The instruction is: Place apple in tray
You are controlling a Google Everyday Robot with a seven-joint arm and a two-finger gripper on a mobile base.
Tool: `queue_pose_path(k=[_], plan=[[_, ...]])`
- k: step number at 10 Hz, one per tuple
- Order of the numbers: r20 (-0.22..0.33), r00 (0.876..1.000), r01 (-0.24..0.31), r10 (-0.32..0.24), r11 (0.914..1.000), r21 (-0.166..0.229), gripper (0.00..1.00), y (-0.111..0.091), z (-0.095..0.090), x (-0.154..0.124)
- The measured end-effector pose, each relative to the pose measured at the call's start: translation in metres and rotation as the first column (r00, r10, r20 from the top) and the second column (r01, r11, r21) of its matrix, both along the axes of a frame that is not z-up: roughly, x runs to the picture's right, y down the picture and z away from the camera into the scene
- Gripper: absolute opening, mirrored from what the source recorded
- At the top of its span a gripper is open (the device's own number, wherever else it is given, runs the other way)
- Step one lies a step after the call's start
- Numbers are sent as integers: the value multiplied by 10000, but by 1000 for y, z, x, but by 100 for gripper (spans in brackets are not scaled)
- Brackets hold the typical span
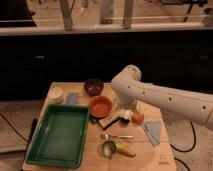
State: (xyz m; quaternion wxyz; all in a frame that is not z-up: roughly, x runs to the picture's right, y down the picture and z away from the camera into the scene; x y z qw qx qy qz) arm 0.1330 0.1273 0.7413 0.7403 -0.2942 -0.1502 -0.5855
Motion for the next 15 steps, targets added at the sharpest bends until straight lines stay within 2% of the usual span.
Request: queue_pose_path(k=[5, 8, 13, 15], plan=[[-231, 9993, -289, 282, 9992, -284, 80, -3, 18, 23], [-429, 9970, -672, 649, 9963, -540, 80, 5, 37, 41], [-596, 9892, -1386, 1338, 9866, -857, 80, 22, 74, 70], [-627, 9874, -1508, 1450, 9835, -999, 73, 27, 83, 78]])
